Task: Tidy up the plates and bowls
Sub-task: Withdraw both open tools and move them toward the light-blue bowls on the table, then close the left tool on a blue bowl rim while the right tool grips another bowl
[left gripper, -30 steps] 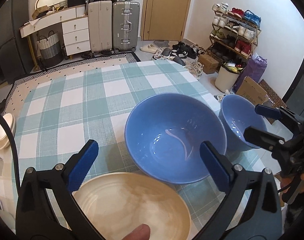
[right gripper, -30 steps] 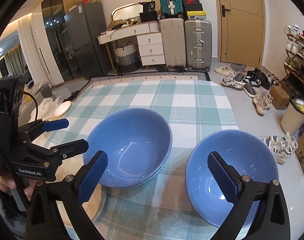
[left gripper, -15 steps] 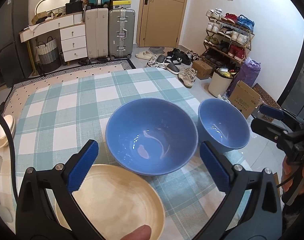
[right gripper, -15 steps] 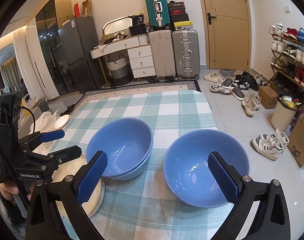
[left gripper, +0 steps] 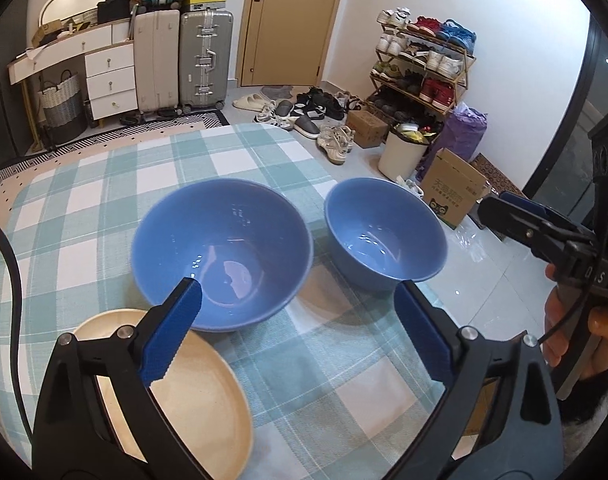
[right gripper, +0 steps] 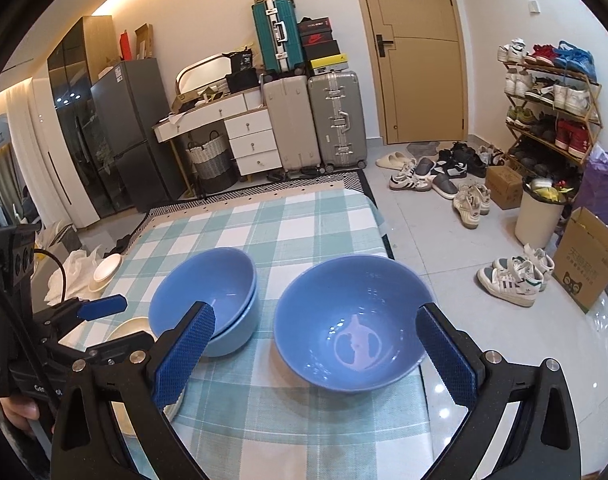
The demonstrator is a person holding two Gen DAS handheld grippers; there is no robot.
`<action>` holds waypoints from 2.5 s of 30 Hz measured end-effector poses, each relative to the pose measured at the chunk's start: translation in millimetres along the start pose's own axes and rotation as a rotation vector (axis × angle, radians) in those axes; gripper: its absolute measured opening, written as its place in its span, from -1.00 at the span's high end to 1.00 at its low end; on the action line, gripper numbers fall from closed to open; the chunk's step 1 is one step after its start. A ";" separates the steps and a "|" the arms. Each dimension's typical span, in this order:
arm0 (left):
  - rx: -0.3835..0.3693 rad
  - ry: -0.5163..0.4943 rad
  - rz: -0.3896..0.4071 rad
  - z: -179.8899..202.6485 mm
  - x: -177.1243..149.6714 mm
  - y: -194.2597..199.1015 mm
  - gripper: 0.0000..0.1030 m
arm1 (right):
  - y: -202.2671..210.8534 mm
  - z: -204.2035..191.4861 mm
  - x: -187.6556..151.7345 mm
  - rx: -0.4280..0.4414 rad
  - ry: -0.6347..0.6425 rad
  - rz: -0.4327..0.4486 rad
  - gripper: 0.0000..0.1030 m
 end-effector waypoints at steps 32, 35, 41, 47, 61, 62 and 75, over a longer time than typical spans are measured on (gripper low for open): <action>-0.127 0.002 -0.163 58.4 18.5 -97.2 -0.04 | -31.2 90.4 -16.8 -0.059 -0.132 -0.087 -0.98; -0.142 0.003 -0.178 59.1 19.8 -106.1 0.05 | -41.3 93.9 -17.2 -0.066 -0.135 -0.103 -0.98; -0.147 0.012 -0.192 62.5 25.2 -122.8 0.10 | -59.6 97.0 -17.4 -0.071 -0.123 -0.131 -0.78; -0.139 0.029 -0.194 63.6 30.0 -134.5 0.13 | -79.1 99.8 -18.1 -0.052 -0.123 -0.169 -0.46; -0.117 0.047 -0.184 52.9 43.1 -153.8 0.27 | -108.5 105.1 -15.0 -0.026 -0.140 -0.203 0.08; -0.115 0.047 -0.183 52.3 44.2 -154.8 0.29 | -109.7 105.5 -14.7 -0.027 -0.141 -0.202 0.11; -0.104 0.027 -0.167 52.2 48.9 -157.4 0.49 | -115.1 103.0 -15.5 -0.041 -0.115 -0.192 0.56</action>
Point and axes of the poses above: each gripper's, at about its wrist camera, not at the fingertips, and y roughly against the way its jaws point, z to its right, x to its top, the point moved 3 cm from there along -y, roughly the way its jaws point, and after that the axes turned 14 degrees about -z, right-handed, at the moved point
